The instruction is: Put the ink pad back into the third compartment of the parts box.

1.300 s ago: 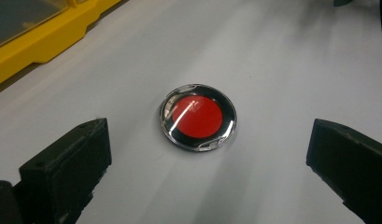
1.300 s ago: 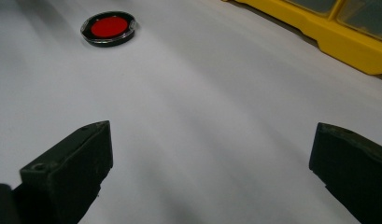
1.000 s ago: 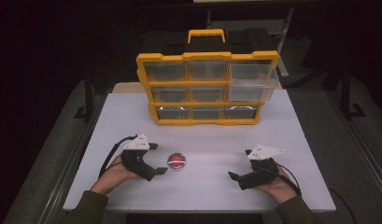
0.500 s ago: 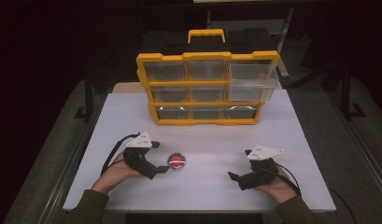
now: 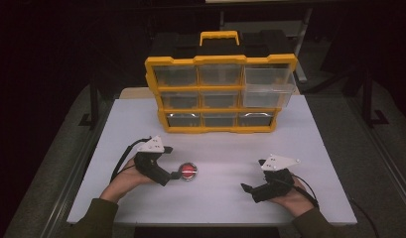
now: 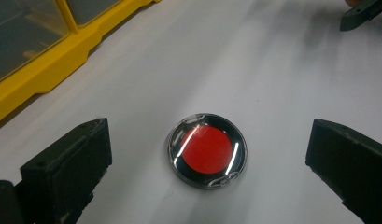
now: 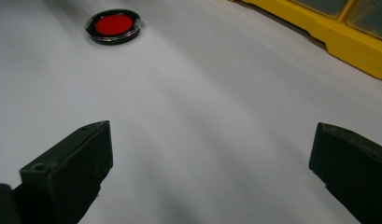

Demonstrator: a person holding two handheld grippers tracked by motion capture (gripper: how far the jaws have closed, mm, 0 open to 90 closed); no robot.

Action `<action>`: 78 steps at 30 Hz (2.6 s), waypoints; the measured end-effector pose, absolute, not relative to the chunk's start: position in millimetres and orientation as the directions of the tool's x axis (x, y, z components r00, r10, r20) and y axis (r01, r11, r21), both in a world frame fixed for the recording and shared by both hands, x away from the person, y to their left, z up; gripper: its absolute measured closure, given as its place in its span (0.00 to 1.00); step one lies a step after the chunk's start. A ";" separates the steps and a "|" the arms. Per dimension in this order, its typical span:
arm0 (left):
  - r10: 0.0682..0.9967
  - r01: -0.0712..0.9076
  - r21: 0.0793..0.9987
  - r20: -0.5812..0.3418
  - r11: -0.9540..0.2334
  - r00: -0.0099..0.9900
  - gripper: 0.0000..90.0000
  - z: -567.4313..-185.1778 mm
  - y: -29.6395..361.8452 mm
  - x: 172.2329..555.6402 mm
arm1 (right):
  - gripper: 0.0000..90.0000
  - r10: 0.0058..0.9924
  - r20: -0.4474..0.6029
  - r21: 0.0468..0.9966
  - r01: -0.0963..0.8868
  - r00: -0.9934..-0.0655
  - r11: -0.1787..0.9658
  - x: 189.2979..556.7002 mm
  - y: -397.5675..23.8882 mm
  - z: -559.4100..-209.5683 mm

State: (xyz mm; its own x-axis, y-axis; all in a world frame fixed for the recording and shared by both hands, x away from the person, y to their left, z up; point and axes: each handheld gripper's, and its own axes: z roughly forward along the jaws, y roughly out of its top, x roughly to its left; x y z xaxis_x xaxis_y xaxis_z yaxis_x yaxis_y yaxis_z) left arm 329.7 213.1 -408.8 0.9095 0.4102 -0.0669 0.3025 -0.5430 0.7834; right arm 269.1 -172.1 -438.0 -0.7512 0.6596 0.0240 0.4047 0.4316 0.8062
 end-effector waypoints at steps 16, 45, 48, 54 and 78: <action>0.385 0.282 0.786 -0.060 -0.551 0.921 0.00 -403.4 204.5 336.7 | 0.00 0.663 0.051 0.794 0.433 -0.747 0.427 272.7 -174.3 -442.1; 0.355 0.260 0.778 -0.051 -0.572 0.933 0.00 -399.5 177.8 351.0 | 0.00 0.660 0.048 0.801 0.424 -0.750 0.423 271.5 -176.2 -441.4; 0.353 0.260 0.776 -0.052 -0.574 0.934 0.00 -399.8 175.9 352.8 | 0.00 0.660 0.048 0.801 0.423 -0.750 0.423 271.4 -176.2 -441.3; 0.352 0.262 0.778 -0.056 -0.571 0.934 0.00 -399.1 172.8 355.3 | 0.00 0.659 0.046 0.802 0.421 -0.751 0.423 271.4 -176.2 -441.3; 0.329 0.248 0.757 -0.046 -0.605 0.943 0.00 -400.6 156.7 361.8 | 0.00 0.660 0.046 0.803 0.421 -0.750 0.422 271.0 -175.9 -441.1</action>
